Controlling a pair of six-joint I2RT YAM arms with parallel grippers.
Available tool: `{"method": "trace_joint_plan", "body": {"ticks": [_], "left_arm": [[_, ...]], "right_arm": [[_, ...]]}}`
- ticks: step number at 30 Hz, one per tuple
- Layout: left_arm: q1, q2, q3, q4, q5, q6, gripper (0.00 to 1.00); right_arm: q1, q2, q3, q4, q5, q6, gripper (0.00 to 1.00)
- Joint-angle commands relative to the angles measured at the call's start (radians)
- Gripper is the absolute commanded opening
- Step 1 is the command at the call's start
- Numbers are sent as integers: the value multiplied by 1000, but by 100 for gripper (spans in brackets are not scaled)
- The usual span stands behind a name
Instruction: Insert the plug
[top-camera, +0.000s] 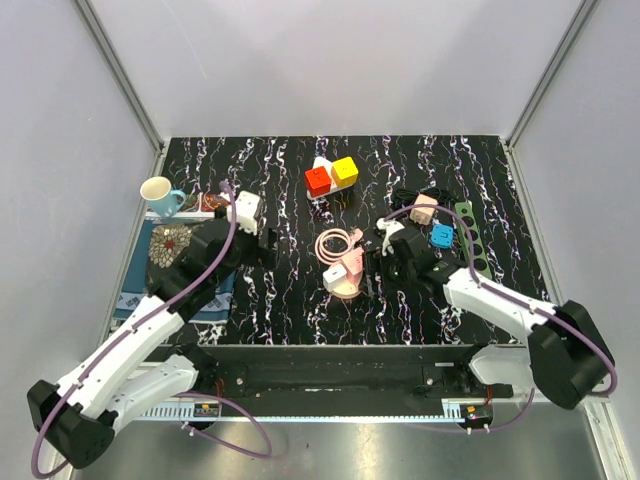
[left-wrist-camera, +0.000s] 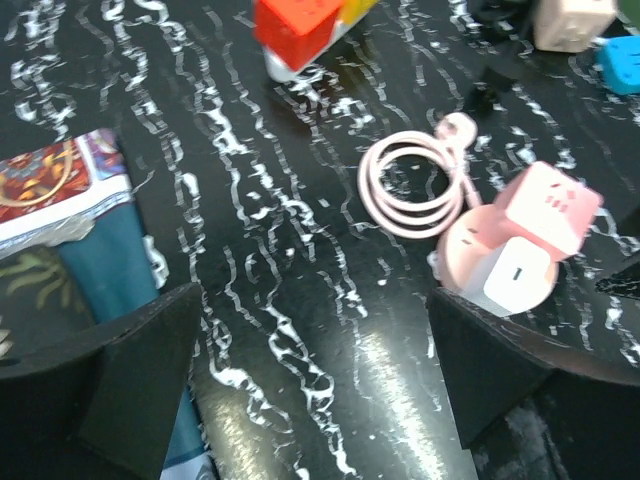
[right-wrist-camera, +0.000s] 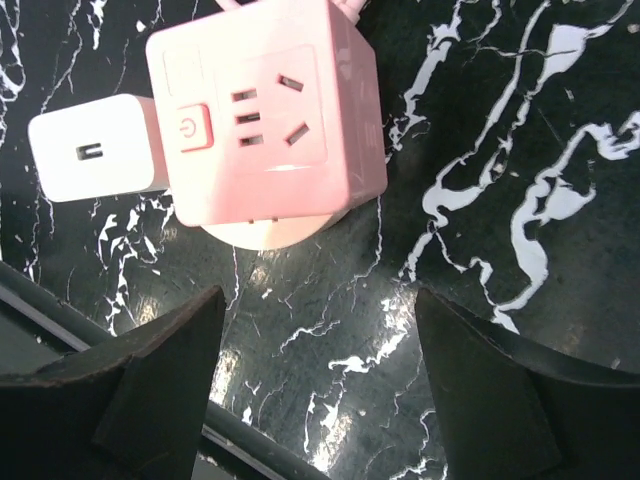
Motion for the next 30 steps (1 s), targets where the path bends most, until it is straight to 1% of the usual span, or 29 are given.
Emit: {"method": "trace_joint_plan", "body": {"ticks": [1,2,4,7,9,12,14,15,17,18,20,21,23,26,28,30], "left_arm": [[17,-81,-61,5,-176,23,99],[19,-119,-73,6,-216,30,99],[19,-158,-111,20,-266,49,99],[19,-224,-169,55,-317,64,99],[20,-260,-194,100,-334,67,99],[20,-276,-214,141,-344,59,99],[23,-273,-205,148,-345,64,99],[25,-273,-202,137,-353,66,99],[25,-276,-202,129,-380,61,99],[25,-280,-203,129,-380,59,99],[27,-287,-206,129,-374,59,99],[27,-290,-206,129,-377,61,99],[27,-291,-205,126,-389,66,99],[25,-290,-202,117,-391,67,99],[27,-287,-197,117,-386,69,99],[25,-281,-193,115,-382,70,99]], "right_arm": [[37,89,28,120,28,17,80],[52,109,34,126,27,14,78],[64,175,59,149,27,11,76],[94,262,117,163,27,-3,74],[107,324,157,172,31,-7,72],[112,419,264,188,27,-15,70],[114,504,375,198,37,-32,69],[114,535,460,202,45,-41,69],[112,625,551,200,57,-52,68],[110,656,639,200,67,-61,69],[106,737,723,194,102,-76,71],[104,758,796,185,106,-84,72],[86,785,850,145,102,-76,75],[55,740,857,104,117,-76,79],[29,698,809,81,120,-80,83],[-29,617,736,50,122,-69,85]]}}
